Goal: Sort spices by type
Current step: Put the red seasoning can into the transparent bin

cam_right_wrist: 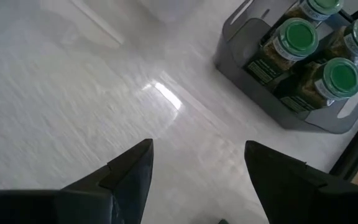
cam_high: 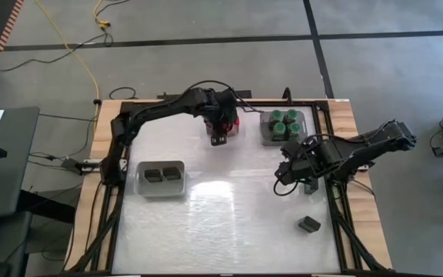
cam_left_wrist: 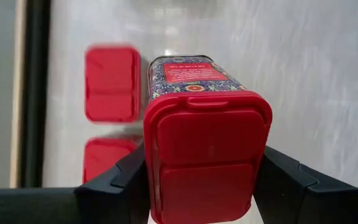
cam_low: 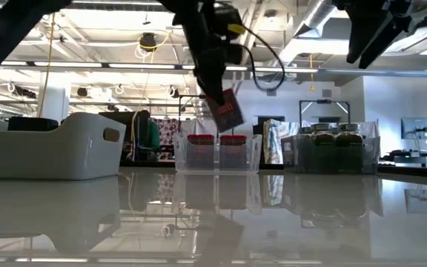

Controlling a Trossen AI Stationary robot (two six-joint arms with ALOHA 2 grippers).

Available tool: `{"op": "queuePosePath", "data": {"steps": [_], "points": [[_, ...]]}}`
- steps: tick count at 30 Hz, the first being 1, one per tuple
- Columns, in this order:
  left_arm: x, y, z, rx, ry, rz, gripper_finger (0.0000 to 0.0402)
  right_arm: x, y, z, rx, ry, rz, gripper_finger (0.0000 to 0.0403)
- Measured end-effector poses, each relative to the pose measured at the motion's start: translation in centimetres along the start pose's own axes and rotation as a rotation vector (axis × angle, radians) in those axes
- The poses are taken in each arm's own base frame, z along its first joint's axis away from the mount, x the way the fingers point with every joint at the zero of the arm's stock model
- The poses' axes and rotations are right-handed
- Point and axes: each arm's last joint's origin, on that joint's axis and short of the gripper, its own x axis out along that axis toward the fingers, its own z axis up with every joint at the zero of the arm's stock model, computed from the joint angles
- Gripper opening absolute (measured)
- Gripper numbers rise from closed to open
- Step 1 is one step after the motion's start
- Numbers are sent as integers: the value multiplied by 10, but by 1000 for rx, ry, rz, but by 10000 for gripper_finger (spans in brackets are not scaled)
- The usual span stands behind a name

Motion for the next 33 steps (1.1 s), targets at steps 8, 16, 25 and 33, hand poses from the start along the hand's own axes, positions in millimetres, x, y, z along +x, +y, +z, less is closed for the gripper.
{"op": "queuePosePath", "data": {"steps": [8,16,25,33], "points": [[9,3,-1,21,43,1,207,0,0,0,3,-3,3,281],[10,5,-4,20,69,-5,207,0,0,0,4,-3,3,281],[22,3,-9,61,135,-42,207,0,0,0,4,-4,2,281],[50,3,-11,59,197,-57,207,0,0,0,4,-4,2,281]]}}
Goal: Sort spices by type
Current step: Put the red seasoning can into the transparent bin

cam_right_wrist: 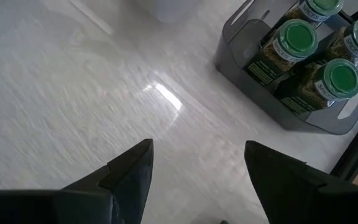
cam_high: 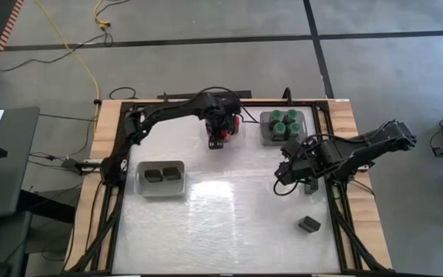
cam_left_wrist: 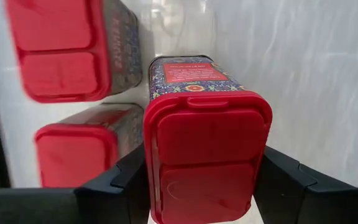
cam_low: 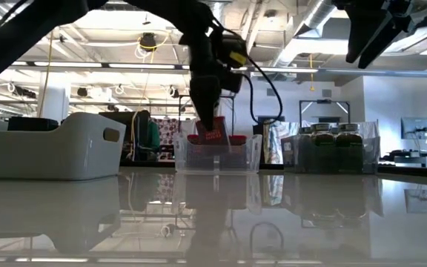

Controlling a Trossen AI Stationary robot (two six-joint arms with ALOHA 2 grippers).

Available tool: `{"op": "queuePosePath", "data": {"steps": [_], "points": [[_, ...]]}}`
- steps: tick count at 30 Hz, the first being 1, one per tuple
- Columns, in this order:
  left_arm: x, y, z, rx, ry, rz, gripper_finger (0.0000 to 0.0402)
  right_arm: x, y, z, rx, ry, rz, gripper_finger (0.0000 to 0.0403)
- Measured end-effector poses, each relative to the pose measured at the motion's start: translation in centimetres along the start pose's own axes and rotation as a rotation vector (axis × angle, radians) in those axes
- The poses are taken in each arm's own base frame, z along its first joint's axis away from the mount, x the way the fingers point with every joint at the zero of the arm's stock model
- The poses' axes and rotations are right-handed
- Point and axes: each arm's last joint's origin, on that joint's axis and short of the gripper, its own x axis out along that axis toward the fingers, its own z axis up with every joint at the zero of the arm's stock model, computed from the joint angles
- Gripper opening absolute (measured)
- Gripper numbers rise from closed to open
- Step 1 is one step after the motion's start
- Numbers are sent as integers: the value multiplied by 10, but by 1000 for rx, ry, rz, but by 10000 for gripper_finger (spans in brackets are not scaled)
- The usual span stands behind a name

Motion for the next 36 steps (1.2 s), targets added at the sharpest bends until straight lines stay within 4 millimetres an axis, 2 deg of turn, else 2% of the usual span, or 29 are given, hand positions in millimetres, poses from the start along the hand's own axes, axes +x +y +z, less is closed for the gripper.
{"op": "queuePosePath", "data": {"steps": [6,11,14,31,36], "points": [[18,0,2,-8,33,-18,208,0,0,0,0,-1,0,281],[18,-4,4,2,22,-15,259,0,0,0,0,-1,-1,281],[18,-4,6,4,8,-10,276,0,0,0,-1,-1,-1,281],[17,-3,6,1,10,-6,285,0,0,0,25,-2,-1,281],[8,-1,9,-1,-12,11,285,0,0,0,25,-2,-1,281]]}}
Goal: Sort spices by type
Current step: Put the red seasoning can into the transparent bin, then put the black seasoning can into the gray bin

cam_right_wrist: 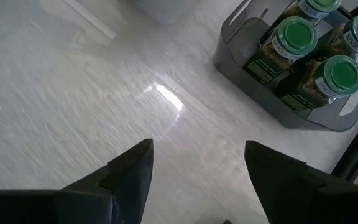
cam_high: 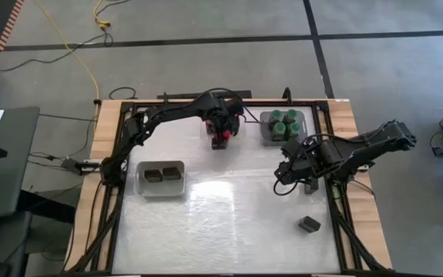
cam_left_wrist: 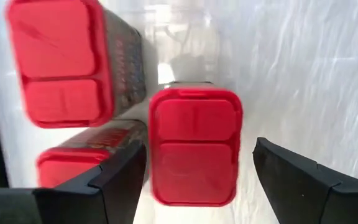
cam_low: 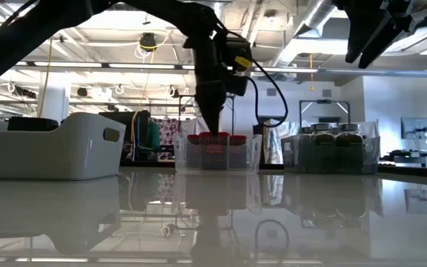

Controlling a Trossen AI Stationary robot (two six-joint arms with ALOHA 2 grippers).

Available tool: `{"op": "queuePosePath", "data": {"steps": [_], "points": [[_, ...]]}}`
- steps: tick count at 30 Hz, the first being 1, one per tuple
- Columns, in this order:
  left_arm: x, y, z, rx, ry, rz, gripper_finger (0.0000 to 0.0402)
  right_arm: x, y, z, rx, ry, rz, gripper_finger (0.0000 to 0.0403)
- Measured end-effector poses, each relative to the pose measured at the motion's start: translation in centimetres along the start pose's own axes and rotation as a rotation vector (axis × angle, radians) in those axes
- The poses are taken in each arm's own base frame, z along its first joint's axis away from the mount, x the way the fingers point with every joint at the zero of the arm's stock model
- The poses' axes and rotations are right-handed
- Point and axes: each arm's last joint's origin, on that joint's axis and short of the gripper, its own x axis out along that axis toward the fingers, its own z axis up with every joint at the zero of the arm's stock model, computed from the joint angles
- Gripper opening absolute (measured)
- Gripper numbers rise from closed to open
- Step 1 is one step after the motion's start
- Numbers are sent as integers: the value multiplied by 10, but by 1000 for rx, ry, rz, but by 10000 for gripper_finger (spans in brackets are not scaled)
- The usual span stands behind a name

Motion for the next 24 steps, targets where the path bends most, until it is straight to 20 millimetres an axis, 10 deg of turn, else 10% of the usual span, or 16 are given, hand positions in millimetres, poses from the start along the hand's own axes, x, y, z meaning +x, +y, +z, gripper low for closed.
{"op": "queuePosePath", "data": {"steps": [24], "points": [[-73,5,6,-200,-48,67,285,0,0,0,0,1,1,281]]}}
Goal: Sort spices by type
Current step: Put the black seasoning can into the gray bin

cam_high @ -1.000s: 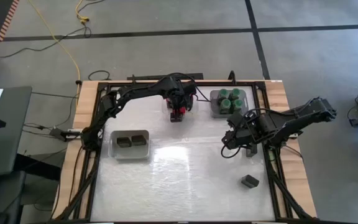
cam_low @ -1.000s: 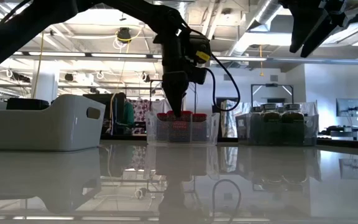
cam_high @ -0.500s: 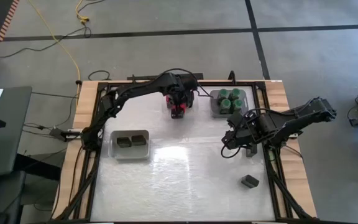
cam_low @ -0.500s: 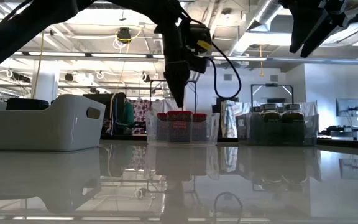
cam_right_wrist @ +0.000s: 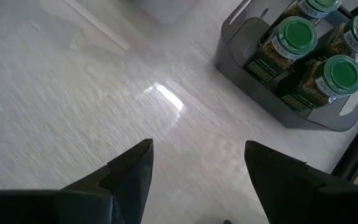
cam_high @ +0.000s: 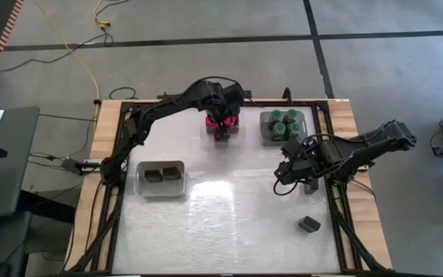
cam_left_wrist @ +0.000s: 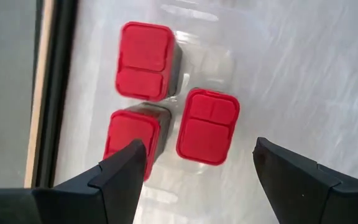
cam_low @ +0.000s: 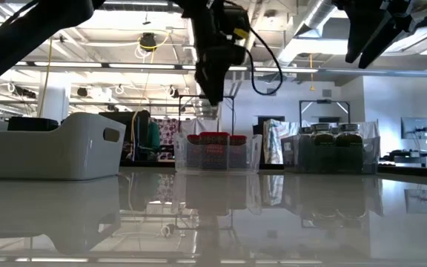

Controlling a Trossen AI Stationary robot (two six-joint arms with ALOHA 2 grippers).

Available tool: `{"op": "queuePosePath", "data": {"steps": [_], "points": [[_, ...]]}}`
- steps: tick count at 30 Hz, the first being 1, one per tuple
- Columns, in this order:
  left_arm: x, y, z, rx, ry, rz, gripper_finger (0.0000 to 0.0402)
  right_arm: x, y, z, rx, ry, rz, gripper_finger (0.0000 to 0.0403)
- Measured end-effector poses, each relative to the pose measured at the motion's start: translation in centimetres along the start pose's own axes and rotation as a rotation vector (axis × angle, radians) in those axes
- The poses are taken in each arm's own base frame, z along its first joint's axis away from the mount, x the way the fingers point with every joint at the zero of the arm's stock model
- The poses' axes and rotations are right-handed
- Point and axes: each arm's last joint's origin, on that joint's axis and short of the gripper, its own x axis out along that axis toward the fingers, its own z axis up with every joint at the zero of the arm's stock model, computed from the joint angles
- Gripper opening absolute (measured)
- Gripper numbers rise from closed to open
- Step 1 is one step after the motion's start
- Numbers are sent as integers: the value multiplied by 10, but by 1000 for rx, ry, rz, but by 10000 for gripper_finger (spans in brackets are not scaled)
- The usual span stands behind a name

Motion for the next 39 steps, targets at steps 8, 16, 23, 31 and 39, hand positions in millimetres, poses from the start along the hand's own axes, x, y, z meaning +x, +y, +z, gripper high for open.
{"op": "queuePosePath", "data": {"steps": [8,16,23,31,39], "points": [[-37,-23,-14,-83,10,-30,285,0,-1,-1,-9,7,-13,281],[-54,-92,-14,-15,-64,-82,285,-16,-6,-22,-62,49,-18,281],[-22,-164,-21,-1,-161,-149,285,-37,-10,-46,-135,40,51,281],[-30,-217,-60,-124,-284,-127,285,-44,-8,-57,-202,32,94,281],[-65,-240,-108,-217,-493,-168,285,-50,1,-65,-220,14,193,281]]}}
